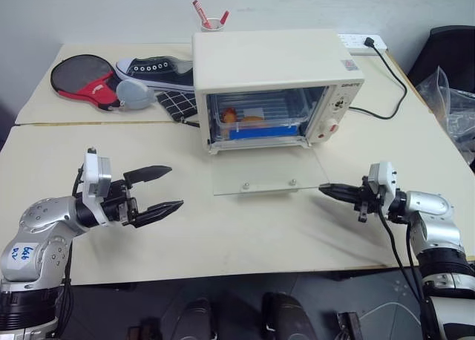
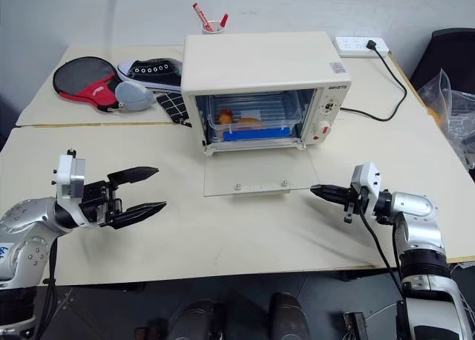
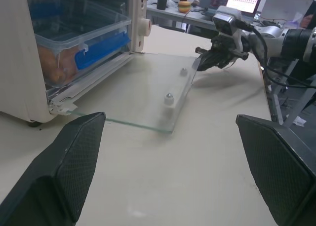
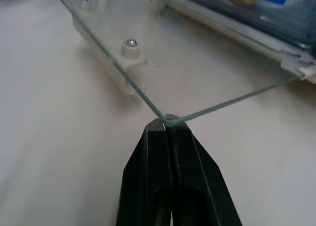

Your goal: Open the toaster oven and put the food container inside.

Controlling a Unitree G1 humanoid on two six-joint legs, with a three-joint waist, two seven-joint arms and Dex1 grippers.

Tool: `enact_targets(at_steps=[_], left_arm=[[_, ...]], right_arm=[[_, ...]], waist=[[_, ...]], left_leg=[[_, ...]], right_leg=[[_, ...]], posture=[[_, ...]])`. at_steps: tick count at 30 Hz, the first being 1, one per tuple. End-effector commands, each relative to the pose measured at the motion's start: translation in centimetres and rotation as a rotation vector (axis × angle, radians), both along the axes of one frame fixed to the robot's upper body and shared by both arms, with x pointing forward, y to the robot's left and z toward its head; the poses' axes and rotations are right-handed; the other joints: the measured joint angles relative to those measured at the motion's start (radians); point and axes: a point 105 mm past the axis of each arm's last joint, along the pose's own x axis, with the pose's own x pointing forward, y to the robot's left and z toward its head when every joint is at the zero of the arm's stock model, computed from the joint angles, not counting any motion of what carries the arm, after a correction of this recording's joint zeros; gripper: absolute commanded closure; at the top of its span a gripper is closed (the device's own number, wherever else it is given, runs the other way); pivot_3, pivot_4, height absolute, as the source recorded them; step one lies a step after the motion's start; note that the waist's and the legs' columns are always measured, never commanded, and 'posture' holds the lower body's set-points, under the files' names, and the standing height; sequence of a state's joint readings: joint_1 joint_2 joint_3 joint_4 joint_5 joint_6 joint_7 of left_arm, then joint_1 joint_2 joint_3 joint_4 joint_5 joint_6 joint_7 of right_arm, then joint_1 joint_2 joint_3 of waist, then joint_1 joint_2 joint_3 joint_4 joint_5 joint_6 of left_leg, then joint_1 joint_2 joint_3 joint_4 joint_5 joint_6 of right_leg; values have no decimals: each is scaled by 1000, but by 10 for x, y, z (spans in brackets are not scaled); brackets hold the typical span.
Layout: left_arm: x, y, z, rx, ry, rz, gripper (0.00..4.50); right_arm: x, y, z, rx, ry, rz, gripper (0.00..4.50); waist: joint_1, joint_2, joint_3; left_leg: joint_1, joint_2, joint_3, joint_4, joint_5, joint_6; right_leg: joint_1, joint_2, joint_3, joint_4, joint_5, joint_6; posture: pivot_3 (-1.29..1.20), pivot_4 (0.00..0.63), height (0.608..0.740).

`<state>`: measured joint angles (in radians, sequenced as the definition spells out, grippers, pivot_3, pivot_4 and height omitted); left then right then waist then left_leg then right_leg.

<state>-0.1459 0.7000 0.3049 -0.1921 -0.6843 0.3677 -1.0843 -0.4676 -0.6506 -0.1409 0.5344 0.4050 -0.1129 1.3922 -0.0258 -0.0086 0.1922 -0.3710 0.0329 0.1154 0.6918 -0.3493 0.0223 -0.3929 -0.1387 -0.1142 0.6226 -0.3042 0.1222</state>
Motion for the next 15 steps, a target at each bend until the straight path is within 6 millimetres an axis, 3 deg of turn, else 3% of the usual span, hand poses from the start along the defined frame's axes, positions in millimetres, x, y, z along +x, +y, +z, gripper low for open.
enact_targets(at_steps=[1, 11, 15], left_arm=[[-2, -1, 11, -18, -60, 10, 0], [3, 1, 16, -49, -56, 33, 0], [6, 6, 18, -48, -64, 67, 0]], right_arm=[[4, -5, 37, 113, -98, -47, 4447], [13, 17, 113, 367, -191, -52, 4447], [-3, 19, 112, 374, -144, -52, 4447]], waist=[[0, 1, 0], [0, 2, 1], [12, 2, 1]], left_leg=[[0, 0, 0, 0, 0, 0], [0, 0, 0, -1, 0, 0], [-1, -1, 0, -1, 0, 0]], right_leg=[[0, 0, 0, 0, 0, 0], [-1, 0, 0, 0, 0, 0], [-2, -1, 0, 0, 0, 0]], posture=[[0, 150, 740], [0, 150, 740], [0, 150, 740]])
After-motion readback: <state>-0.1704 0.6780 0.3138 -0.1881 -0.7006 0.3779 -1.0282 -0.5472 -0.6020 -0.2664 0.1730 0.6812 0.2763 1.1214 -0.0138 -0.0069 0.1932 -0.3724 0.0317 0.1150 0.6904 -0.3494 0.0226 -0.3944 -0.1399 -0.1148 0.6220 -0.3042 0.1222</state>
